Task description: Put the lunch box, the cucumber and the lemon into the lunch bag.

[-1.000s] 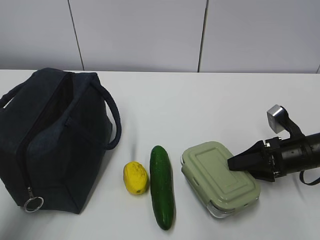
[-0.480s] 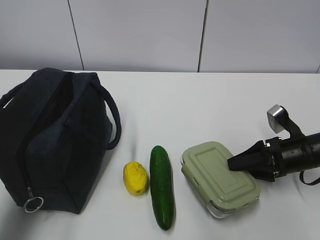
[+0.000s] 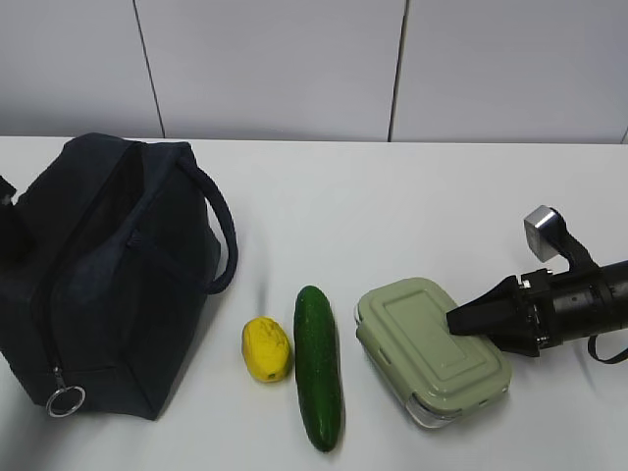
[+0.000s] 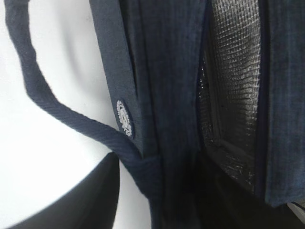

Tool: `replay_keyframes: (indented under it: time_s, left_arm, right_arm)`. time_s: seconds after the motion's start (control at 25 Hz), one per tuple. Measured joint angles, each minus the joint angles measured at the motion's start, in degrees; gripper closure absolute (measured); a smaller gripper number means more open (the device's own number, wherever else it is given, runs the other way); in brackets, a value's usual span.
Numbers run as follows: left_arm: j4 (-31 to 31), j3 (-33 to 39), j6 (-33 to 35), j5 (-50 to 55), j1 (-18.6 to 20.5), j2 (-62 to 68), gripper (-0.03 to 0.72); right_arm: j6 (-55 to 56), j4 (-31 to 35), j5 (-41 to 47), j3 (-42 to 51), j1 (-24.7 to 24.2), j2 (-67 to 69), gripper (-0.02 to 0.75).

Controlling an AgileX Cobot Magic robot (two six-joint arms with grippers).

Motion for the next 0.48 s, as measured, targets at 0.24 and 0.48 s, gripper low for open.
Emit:
replay_keyframes:
  time_s: [0.24, 0.48]
  left_arm:
    - [1.0, 0.0, 0.1, -0.6, 0.0, 2.7, 0.446]
    - [1.6, -0.2, 0.3, -1.1, 0.0, 2.9, 0.671]
  right_arm:
    - [0.2, 0.0, 0.0, 0.0, 0.0, 0.0, 0.349]
    - [1.3, 0.3, 0.0, 0.0, 0.0, 0.0, 0.349]
